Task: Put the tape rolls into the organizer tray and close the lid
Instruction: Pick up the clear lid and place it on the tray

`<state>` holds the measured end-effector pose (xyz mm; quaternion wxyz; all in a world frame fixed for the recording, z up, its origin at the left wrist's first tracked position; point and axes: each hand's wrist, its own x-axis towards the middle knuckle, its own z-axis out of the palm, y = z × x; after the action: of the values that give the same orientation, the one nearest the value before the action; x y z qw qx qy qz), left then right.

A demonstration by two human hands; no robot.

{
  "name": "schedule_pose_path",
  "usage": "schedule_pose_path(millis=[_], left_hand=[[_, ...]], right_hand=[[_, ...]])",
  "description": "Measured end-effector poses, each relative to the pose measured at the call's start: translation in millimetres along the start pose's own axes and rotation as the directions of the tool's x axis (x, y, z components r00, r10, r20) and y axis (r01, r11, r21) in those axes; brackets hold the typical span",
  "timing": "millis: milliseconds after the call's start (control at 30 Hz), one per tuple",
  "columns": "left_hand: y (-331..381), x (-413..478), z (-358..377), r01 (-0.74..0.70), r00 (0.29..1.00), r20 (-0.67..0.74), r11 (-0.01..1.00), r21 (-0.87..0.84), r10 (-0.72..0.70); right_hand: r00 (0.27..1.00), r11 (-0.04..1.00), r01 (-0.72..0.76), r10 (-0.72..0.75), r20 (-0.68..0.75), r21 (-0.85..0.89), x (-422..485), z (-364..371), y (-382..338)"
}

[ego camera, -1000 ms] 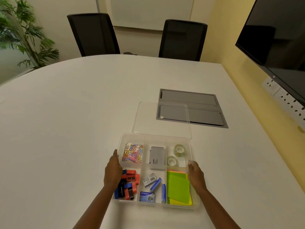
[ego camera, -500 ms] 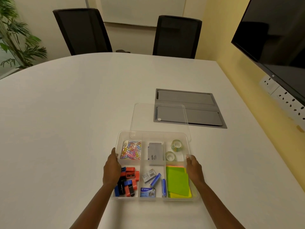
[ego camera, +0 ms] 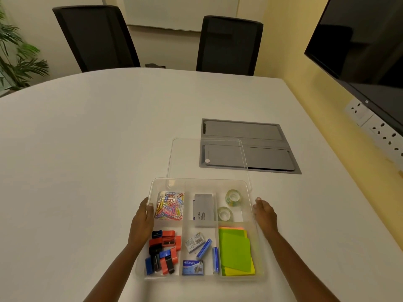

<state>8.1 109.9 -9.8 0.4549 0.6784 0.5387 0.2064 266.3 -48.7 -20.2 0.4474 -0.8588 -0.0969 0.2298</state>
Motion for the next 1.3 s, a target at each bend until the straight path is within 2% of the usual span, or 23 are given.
schedule_pose_path(millis=[100,233,367,567,667,767,833,967,1133,1300], left_hand=[[5,12,3,-0.018,1.0,0.013,1.0,0.015,0.018],[5,29,5,-0.05,0.999,0.023,0.996,0.074,0.048],[2,35,8,-0.057,0.998,0.014,0.993,0.108,0.056],[0,36,10,-0.048,0.999,0.012,0.992,0.118,0.047],[1,36,9,-0.043,0.999,0.012,0.992,0.119,0.042],[2,34,9,-0.032,0.999,0.013,0.993,0.111,0.031],[2,33,8,-0.032,0.999,0.015,0.994,0.108,0.031],[1,32,3,-0.048,0.998,0.052,0.991,0.123,0.042],[5,30,-7,0.012,1.0,0.026,0.989,0.144,-0.016],[15,32,-26,-0.046,0.997,-0.065,0.995,0.083,0.052]], right_hand=[[0.999,0.993,-0.02,0.025,0.044,-0.12,38,4,-8],[0.999,0.961,0.026,-0.013,0.049,-0.274,73,10,-26],[1.0,0.937,-0.015,0.02,0.012,-0.349,90,15,-38],[0.999,0.898,0.041,-0.048,-0.004,-0.439,92,22,-38],[0.997,0.949,-0.022,0.045,0.066,-0.315,95,17,-53],[0.985,0.989,-0.146,0.142,0.095,0.032,94,13,-72],[0.98,0.942,-0.18,0.146,0.138,0.282,91,13,-86],[0.966,0.816,-0.21,0.089,0.242,0.539,71,10,-118],[0.945,0.792,-0.109,-0.106,0.311,0.601,37,4,-145],[0.935,0.81,0.046,-0.242,0.261,0.585,3,-5,-150]])
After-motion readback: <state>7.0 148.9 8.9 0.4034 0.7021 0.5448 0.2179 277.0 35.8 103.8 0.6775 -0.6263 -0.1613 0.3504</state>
